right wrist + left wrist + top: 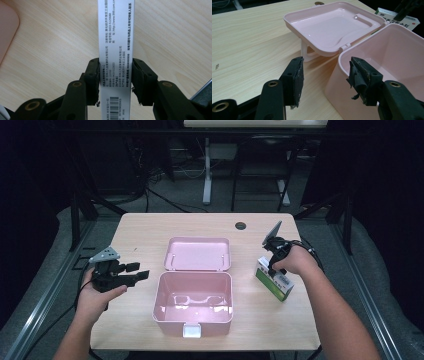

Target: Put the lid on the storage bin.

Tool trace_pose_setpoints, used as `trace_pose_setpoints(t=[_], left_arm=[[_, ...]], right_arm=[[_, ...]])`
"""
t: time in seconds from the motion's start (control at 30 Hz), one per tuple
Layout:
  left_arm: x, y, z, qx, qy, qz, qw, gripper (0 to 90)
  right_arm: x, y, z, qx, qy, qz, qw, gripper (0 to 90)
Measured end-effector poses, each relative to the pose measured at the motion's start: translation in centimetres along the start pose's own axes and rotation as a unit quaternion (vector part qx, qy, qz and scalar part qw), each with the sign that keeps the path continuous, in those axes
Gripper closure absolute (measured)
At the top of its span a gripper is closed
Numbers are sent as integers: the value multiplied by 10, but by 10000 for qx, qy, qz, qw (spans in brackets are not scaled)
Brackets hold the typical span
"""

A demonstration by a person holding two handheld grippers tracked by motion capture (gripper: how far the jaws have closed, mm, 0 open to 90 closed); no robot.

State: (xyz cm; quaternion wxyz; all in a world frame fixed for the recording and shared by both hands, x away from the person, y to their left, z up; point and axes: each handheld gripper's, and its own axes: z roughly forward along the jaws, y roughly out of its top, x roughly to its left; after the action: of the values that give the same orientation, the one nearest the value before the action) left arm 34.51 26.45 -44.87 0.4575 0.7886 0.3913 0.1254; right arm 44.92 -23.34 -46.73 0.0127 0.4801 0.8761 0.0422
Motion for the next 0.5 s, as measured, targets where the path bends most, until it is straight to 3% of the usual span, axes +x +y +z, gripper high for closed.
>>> trace_pose_setpoints(t=[0.5], left_arm=[[3, 0, -3, -7, 23, -46, 10000, 450]], right_arm=[[0, 2, 14, 133, 27, 37, 9999, 590]])
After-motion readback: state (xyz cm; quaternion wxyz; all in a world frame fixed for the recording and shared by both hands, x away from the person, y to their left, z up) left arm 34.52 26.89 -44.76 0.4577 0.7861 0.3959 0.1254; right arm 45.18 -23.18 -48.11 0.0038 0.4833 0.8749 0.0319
